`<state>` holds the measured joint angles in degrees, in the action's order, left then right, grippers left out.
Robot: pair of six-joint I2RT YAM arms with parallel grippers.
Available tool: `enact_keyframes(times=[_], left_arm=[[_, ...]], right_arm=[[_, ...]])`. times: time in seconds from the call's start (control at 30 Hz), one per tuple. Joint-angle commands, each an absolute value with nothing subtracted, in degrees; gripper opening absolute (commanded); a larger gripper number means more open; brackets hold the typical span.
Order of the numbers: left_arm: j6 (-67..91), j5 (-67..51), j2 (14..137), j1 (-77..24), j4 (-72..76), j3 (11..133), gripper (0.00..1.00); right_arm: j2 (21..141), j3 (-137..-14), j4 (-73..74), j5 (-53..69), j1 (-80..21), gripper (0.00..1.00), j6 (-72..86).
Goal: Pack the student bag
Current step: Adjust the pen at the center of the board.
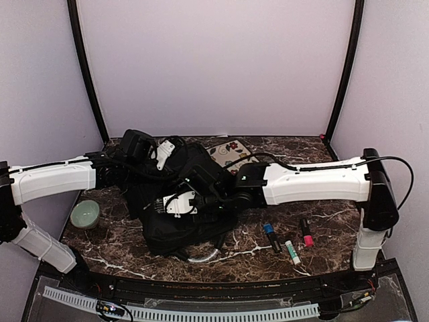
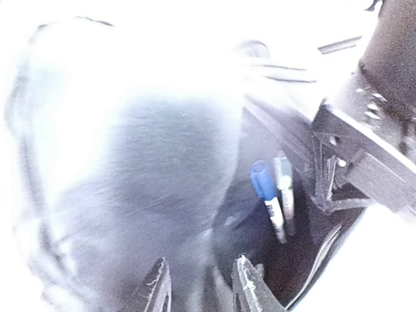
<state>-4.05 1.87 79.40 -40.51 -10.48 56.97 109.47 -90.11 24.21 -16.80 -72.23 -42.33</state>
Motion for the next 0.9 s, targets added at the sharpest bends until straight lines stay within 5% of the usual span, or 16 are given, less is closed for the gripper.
enact_keyframes(times=[0.0,0.3,0.63,0.77,0.87], left_arm=[[-3.42,0.13,77.26,-40.69,-5.45,60.13,0.0],[-3.79,0.66,77.61,-40.69,-5.99,60.69,0.0],[-4.48,0.2,77.52,-40.74,-6.47,60.96,0.0],[-5.08,1.05,77.5,-40.69,-6.54,60.82,0.0],[-5.07,0.94,77.42,-40.7,-6.39,60.71,0.0]], right_arm=[[104.77,-91.79,33.51,-6.22,-72.42,0.34,-35.78],[95.23,-77.72,43.05,5.19,-68.41,0.35,-36.37],[80.57,-57.37,40.73,7.45,-45.17,0.32,-35.07],[75.79,-53.46,42.67,3.15,-40.14,0.35,-34.93],[73.7,-52.04,44.97,2.0,-35.29,0.47,-33.72]])
